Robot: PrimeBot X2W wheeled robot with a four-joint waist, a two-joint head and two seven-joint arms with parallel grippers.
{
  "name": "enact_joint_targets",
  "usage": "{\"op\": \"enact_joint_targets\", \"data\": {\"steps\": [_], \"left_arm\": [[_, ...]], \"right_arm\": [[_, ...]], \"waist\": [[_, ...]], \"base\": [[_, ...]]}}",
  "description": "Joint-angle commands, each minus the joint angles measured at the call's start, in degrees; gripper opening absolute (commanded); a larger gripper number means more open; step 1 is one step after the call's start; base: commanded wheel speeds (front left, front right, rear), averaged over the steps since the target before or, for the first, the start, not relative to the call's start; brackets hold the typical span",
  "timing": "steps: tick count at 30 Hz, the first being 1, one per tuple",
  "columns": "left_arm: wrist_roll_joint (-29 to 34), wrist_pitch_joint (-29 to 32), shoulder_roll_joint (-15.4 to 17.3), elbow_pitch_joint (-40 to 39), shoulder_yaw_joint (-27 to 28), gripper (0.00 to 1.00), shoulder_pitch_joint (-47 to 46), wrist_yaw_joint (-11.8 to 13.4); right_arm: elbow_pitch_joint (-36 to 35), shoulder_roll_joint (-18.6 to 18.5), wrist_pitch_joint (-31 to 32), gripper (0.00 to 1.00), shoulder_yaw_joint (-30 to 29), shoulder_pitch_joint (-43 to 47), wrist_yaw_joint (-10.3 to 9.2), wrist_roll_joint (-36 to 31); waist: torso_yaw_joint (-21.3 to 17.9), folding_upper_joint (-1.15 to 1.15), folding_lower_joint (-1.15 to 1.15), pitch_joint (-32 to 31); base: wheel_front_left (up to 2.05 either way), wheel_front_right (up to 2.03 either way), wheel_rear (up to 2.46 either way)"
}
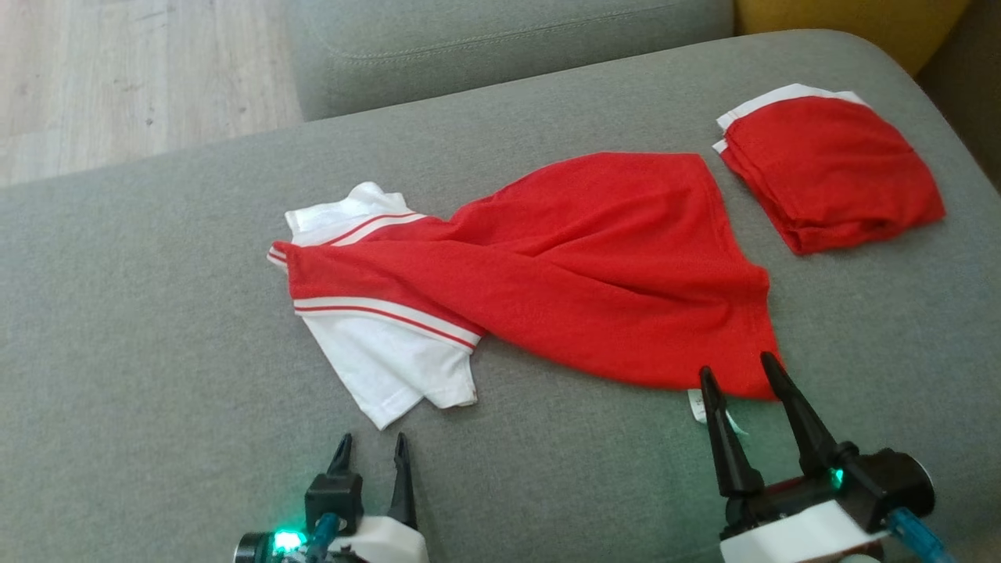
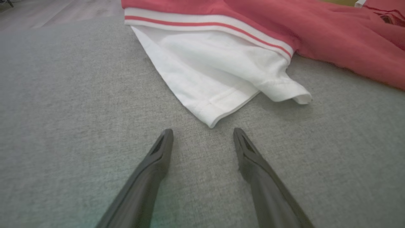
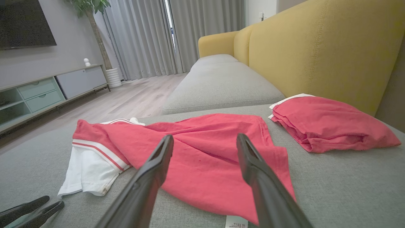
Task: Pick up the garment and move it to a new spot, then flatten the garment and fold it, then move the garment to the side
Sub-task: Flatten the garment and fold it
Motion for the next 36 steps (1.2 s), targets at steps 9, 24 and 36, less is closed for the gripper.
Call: {"op": "enact_joint_targets", "data": {"steps": [9, 24, 36], "left_arm": [[-0.16, -0.26, 0.24, -0.32, 0.12, 1.00, -4.46, 1.02], [-1.11, -0.26, 0.24, 4.90, -0.50, 0.04, -7.94, -0.37], [-6.05, -0.21, 1.91, -2.45, 2.11, 0.00, -6.40, -1.64]], "right_arm": [[-1.61, -0.44, -0.62, 1.00, 1.69, -1.56, -0.04, -0.02], [-1.46, -0.31, -0.62, 1.00, 1.57, -2.06, -0.04, 0.06], [1.59, 0.08, -0.62, 1.00, -1.25, -0.35, -0.04, -1.09]], "waist": [[0.58, 0.00, 0.00, 0.07], [-0.10, 0.00, 0.00, 1.14], [2.26, 0.00, 0.00, -0.19]], "base": [[0.00, 0.00, 0.00], [0.00, 0.00, 0.00], [0.00, 0.00, 0.00]]}}
